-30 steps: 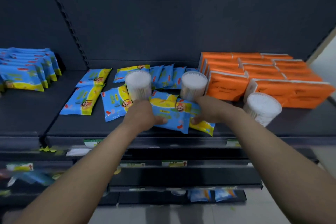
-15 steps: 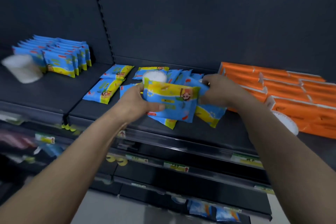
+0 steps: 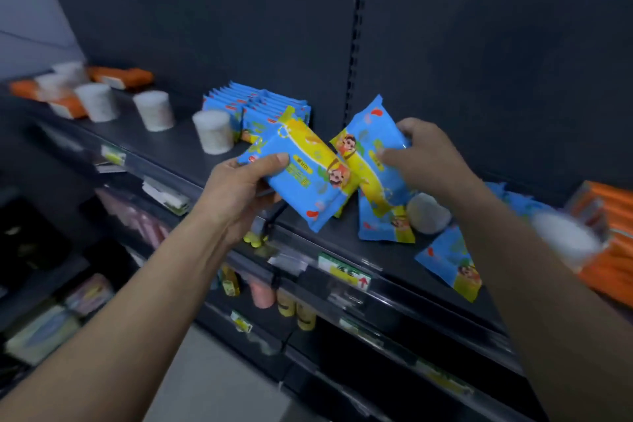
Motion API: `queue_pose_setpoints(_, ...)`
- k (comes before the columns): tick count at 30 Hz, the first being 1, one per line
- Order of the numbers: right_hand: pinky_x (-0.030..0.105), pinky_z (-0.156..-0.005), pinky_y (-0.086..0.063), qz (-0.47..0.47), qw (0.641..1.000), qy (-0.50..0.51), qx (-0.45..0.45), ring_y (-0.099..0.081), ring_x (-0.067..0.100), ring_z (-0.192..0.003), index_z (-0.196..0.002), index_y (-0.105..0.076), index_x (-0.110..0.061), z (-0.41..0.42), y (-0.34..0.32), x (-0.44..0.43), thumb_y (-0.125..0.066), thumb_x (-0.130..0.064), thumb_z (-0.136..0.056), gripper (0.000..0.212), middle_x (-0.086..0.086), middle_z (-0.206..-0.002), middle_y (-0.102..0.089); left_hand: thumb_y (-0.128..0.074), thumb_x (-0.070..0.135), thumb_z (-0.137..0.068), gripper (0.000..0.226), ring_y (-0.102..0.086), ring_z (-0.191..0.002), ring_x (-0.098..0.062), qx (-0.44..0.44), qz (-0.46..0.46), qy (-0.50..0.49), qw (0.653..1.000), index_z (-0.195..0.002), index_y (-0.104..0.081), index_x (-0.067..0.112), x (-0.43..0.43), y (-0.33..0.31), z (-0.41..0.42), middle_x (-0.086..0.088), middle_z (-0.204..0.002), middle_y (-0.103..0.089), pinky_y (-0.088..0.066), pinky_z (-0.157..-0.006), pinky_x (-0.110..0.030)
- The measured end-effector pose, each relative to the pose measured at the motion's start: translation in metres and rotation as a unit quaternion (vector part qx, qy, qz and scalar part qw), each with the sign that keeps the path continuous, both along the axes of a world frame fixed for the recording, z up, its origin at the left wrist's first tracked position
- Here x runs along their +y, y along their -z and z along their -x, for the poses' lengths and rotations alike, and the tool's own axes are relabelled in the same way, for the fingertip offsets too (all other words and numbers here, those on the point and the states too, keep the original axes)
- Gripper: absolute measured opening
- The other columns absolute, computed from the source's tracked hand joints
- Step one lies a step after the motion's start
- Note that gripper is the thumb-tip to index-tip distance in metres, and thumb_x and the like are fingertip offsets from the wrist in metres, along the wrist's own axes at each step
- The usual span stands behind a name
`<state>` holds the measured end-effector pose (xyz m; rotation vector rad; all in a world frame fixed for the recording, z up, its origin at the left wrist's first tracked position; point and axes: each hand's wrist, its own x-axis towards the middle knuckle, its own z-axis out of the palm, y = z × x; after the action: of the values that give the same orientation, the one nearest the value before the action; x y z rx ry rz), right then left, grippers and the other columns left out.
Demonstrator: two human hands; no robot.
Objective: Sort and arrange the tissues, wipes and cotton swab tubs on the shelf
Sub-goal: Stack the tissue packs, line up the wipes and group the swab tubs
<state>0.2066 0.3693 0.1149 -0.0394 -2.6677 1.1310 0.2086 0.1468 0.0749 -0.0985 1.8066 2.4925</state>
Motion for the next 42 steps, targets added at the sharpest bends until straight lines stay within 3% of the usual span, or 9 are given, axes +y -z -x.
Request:
queue_pose_setpoints(8,0.029,-0.059,-0.042,0.002,1.0,-0.015,0.015,-0.056,0.021,-0.074,-0.1,-0.057,-0.004,0.07,-0.003,-0.143,-0.063,-0.018,-0.084,0.022,0.011,-0.095,-0.063,-0.056,0.017,-0.09,0.026,-0.07,-0.082,-0.021,-0.015,-0.063,-0.094,0.993,-0.112,-0.061,0.003,-0.142,0.006,0.068,-0.01,-0.101,-0.071,-0.059,-0.073,-0.037)
queue_pose_setpoints(12,0.031,-0.059,-0.044,-0.032,0.999,0.014,0.025,-0.058,0.021,-0.079,-0.1,-0.056,-0.007,0.095,-0.004,-0.179,-0.062,-0.017,-0.084,0.02,0.002,-0.09,-0.057,-0.055,0.025,-0.092,0.021,-0.071,-0.066,-0.018,-0.081,-0.099,-0.155,0.98,-0.1,-0.062,0.007,-0.184,0.005,0.099,-0.007,-0.089,-0.072,-0.059,-0.055,-0.037)
queue_pose_setpoints(19,0.037,-0.074,-0.049,-0.083,0.996,0.043,0.014,-0.059,0.028,-0.091,-0.107,-0.056,-0.009,0.156,-0.001,-0.214,-0.059,-0.015,-0.085,0.023,0.004,-0.098,-0.055,-0.053,-0.011,-0.082,0.022,-0.07,-0.076,-0.026,-0.083,-0.055,-0.124,0.987,-0.101,-0.059,-0.002,-0.228,0.007,0.156,-0.015,-0.099,-0.068,-0.059,-0.06,-0.038)
queue_pose_setpoints(21,0.039,-0.077,-0.05,-0.09,0.994,0.059,0.02,-0.058,0.029,-0.094,-0.109,-0.055,-0.01,0.175,0.002,-0.217,-0.058,-0.013,-0.085,0.024,0.007,-0.103,-0.058,-0.056,-0.011,-0.082,0.019,-0.068,-0.082,-0.027,-0.042,-0.021,-0.149,0.988,-0.096,-0.058,0.001,-0.234,0.009,0.173,-0.013,-0.097,-0.068,-0.057,-0.068,-0.037)
queue_pose_setpoints(25,0.04,-0.074,-0.05,-0.093,0.992,0.08,0.012,-0.057,0.028,-0.09,-0.106,-0.055,-0.01,0.215,0.006,-0.22,-0.053,-0.008,-0.084,0.023,0.007,-0.102,-0.059,-0.061,-0.006,-0.081,0.028,-0.067,-0.075,-0.019,0.044,0.111,-0.157,0.98,-0.107,-0.057,0.005,-0.243,0.006,0.206,-0.007,-0.094,-0.068,-0.058,-0.061,-0.032)
queue_pose_setpoints(31,0.031,-0.06,-0.039,-0.159,0.983,0.084,-0.045,-0.051,0.026,-0.075,-0.097,-0.058,-0.006,0.261,0.01,-0.224,-0.05,-0.003,-0.08,0.019,0.008,-0.089,-0.057,-0.067,-0.003,-0.078,0.033,-0.061,-0.074,-0.008,0.152,0.358,-0.105,0.915,-0.099,-0.048,0.013,-0.257,0.007,0.259,0.003,-0.087,-0.064,-0.05,-0.068,-0.026)
queue_pose_setpoints(36,0.029,-0.069,-0.041,-0.221,0.962,0.065,-0.145,-0.055,0.026,-0.091,-0.112,-0.061,-0.014,0.276,0.011,-0.219,-0.059,-0.005,-0.082,0.032,0.009,-0.114,-0.06,-0.066,-0.003,-0.075,0.024,-0.058,-0.077,-0.018,0.209,0.502,0.005,0.839,-0.089,-0.055,0.013,-0.25,0.018,0.311,-0.002,-0.08,-0.062,-0.043,-0.067,-0.022)
queue_pose_setpoints(39,0.026,-0.075,-0.042,-0.257,0.944,0.075,-0.195,-0.056,0.027,-0.108,-0.122,-0.06,-0.019,0.279,0.017,-0.22,-0.063,-0.008,-0.081,0.043,0.007,-0.126,-0.058,-0.065,-0.004,-0.073,0.027,-0.061,-0.079,-0.022,0.222,0.511,0.08,0.826,-0.09,-0.061,0.017,-0.245,0.021,0.341,-0.004,-0.084,-0.066,-0.044,-0.061,-0.022)
queue_pose_setpoints(42,0.031,-0.087,-0.045,-0.291,0.926,0.106,-0.216,-0.056,0.028,-0.113,-0.118,-0.061,-0.023,0.279,0.026,-0.225,-0.061,-0.01,-0.082,0.039,0.005,-0.126,-0.059,-0.067,0.0,-0.072,0.035,-0.061,-0.093,-0.02,0.258,0.531,0.147,0.794,-0.103,-0.066,0.016,-0.239,0.022,0.368,-0.003,-0.1,-0.068,-0.044,-0.079,-0.026)
